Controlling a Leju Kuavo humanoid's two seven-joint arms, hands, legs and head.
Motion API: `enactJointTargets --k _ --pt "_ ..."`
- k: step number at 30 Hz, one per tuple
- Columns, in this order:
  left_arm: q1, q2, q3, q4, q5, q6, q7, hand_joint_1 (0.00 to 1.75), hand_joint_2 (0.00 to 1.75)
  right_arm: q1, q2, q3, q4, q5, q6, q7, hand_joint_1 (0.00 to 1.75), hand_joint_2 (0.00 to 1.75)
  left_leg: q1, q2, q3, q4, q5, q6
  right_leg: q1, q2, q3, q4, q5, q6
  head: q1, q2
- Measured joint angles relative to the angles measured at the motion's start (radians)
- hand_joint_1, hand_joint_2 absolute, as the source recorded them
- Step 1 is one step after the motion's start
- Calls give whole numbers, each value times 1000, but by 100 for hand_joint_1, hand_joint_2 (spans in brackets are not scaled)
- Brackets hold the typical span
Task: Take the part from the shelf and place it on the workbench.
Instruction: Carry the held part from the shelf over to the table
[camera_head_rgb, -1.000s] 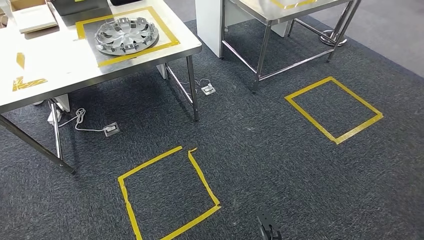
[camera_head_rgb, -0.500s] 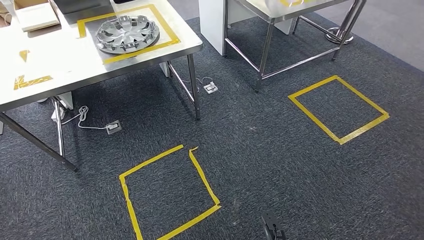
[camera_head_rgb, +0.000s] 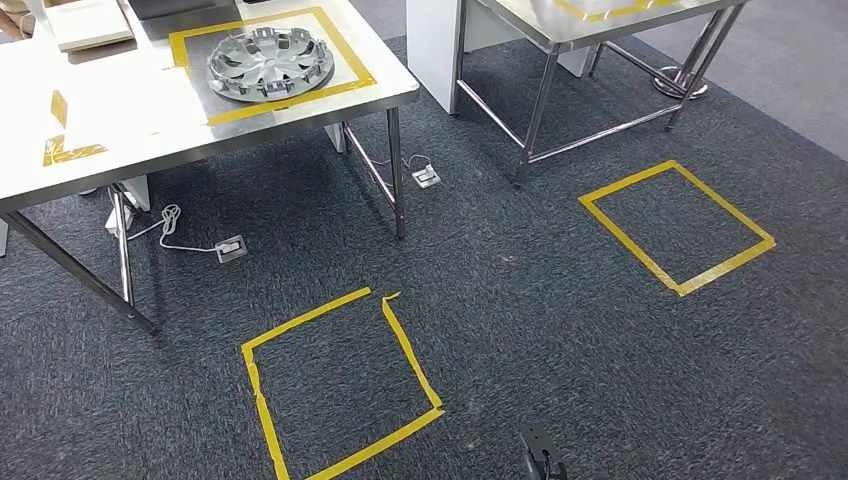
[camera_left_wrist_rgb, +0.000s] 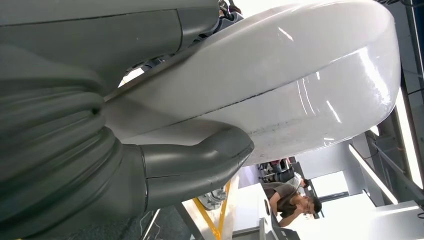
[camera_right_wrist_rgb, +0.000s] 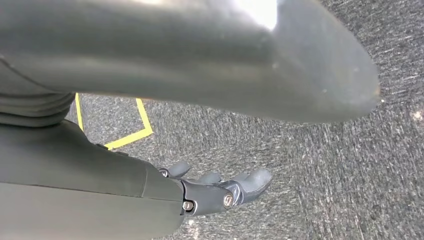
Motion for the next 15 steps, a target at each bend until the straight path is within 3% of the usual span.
enactJointTargets --k 2,6,8,10,11,12,13,15 --pt "0 2 -1 0 2 0 1 175 175 0 0 0 0 0 0 0 0 0 -1 0 -1 1 0 1 -2 0 1 -2 1 3 0 0" --pt "-1 13 -4 -6 6 1 2 175 175 -1 1 0 0 1 0 -1 0 0 1 0 14 -25 8 24 -6 1 3 -3 -1 23 0 0" --pt "-4 15 -4 -10 7 2 2 175 175 0 1 0 0 1 0 -2 0 0 9 1 26 -46 19 29 -7 12 -29 67 -42 28 0 0" --pt "-3 14 -5 -12 7 2 2 175 175 0 1 0 0 2 0 -1 0 0 9 -1 26 -47 20 29 -11 19 -95 198 -103 33 1 0" --pt "0 13 -6 -12 7 3 3 175 175 1 1 0 0 2 0 -1 0 0 10 -3 24 -45 19 27 -14 19 -122 249 -118 37 1 0" --pt "3 12 -8 -12 7 3 3 175 175 1 1 0 0 2 0 -1 0 0 13 -6 24 -43 17 23 -18 19 -135 268 -115 40 1 0" --pt "5 11 -9 -12 8 3 3 175 175 1 1 0 0 2 0 -1 0 0 17 -8 23 -38 13 17 -22 19 -127 248 -93 45 1 0" --pt "6 10 -12 -14 8 6 2 175 175 1 1 -1 0 2 0 -2 0 0 28 -12 19 -18 1 -4 -33 23 -69 128 -33 58 2 0"
